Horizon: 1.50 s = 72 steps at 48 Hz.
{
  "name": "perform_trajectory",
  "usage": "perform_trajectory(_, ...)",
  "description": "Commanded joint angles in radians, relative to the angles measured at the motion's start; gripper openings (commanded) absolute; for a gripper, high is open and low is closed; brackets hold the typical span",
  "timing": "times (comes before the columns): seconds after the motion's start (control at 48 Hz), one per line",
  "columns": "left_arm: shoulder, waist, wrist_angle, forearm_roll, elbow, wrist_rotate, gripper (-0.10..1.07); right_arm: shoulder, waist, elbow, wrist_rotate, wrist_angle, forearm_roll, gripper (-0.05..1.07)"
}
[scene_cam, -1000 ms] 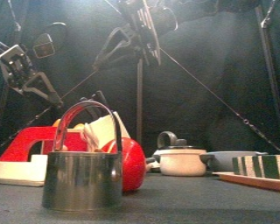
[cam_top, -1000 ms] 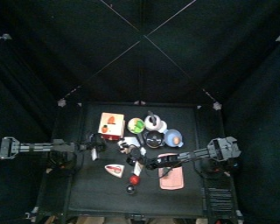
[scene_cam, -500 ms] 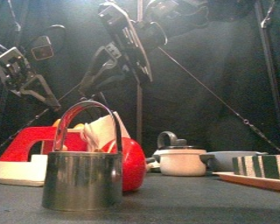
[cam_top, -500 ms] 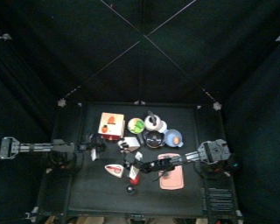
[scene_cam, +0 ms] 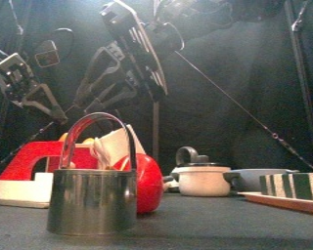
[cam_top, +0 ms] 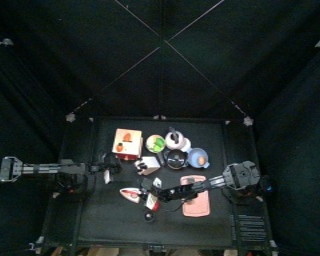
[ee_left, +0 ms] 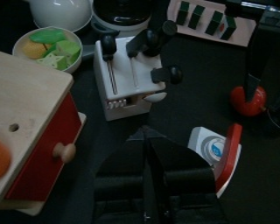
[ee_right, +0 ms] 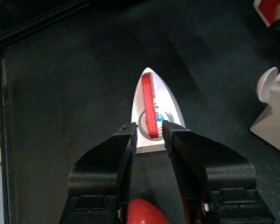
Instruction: Grab green sushi piece
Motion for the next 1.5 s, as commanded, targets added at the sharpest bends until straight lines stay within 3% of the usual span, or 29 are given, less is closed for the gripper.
perform_trajectory(0.0,0.002,0.002,-0.008,-0.005,-0.011,0.0,0.38,-0.012,0.002,-0.037,-0.003,0.002,-0.003,0.71)
perform_trajectory(0.458,0.002,0.002,-0.009,-0.017,-0.008,0.0,0.38,-0.028,0.018,-0.008,-0.002,0.063,0.014,0.71)
perform_trajectory(0.875,0.002,0.002,-0.009,-0.018,-0.002,0.0,0.38,-0.239,0.107,0.189,0.011,0.443,0.221,0.74)
perform_trajectory(1.062,0.002,0.002,-0.008,-0.025,-0.002,0.0,0.38,-0.314,0.129,0.276,0.023,0.6,0.387,0.82)
perform_trajectory(1.25,0.002,0.002,-0.009,-0.032,0.0,0.0,0.38,-0.362,0.129,0.341,0.138,0.71,0.446,0.88)
perform_trajectory(1.479,0.002,0.003,-0.009,-0.032,0.003,0.0,0.38,-0.43,0.127,0.451,0.307,0.73,0.443,0.92)
